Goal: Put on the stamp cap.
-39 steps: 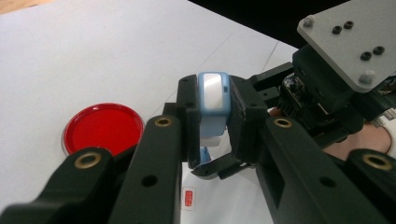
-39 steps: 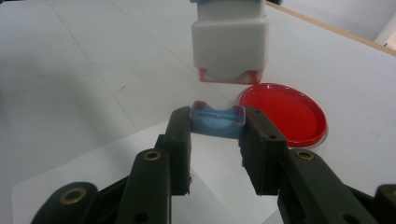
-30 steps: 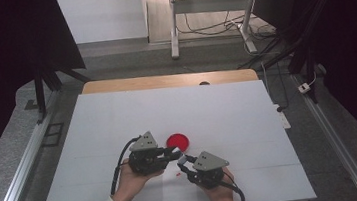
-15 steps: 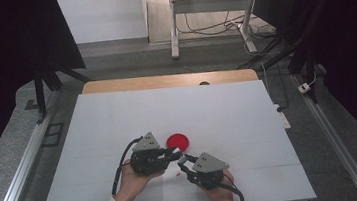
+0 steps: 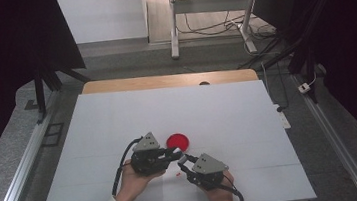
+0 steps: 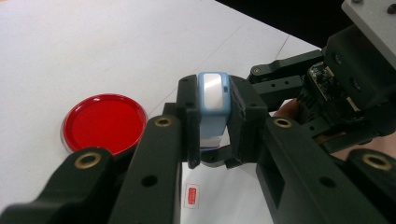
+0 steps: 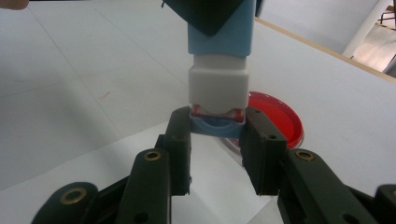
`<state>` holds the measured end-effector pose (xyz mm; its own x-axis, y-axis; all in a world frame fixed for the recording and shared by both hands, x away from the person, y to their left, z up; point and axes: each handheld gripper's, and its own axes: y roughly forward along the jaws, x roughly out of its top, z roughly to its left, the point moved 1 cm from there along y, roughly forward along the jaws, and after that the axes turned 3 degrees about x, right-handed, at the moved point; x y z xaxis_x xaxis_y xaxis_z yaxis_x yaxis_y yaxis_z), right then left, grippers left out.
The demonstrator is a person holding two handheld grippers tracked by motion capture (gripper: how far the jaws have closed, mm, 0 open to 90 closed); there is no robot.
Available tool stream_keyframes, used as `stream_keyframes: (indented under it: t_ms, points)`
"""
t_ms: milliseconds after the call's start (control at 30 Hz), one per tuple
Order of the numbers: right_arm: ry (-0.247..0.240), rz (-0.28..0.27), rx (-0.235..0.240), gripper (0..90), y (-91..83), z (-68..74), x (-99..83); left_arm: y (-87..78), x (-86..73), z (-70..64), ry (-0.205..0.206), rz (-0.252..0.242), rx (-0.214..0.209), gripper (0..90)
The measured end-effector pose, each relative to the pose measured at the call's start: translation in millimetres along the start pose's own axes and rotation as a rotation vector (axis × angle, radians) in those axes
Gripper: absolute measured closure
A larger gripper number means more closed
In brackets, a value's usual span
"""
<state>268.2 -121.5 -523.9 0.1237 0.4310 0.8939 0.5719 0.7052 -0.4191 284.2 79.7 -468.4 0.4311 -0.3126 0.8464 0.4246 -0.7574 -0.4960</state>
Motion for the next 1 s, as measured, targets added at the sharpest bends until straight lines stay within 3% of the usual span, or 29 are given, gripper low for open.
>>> stream_keyframes:
  t_ms: [1000]
  points:
    - [-0.021, 0.002, -0.050, 64.1, -1.3, 2.3, -1.5, 4.6, -2.3, -2.8, -0.016, 0.007, 0.017, 75.7]
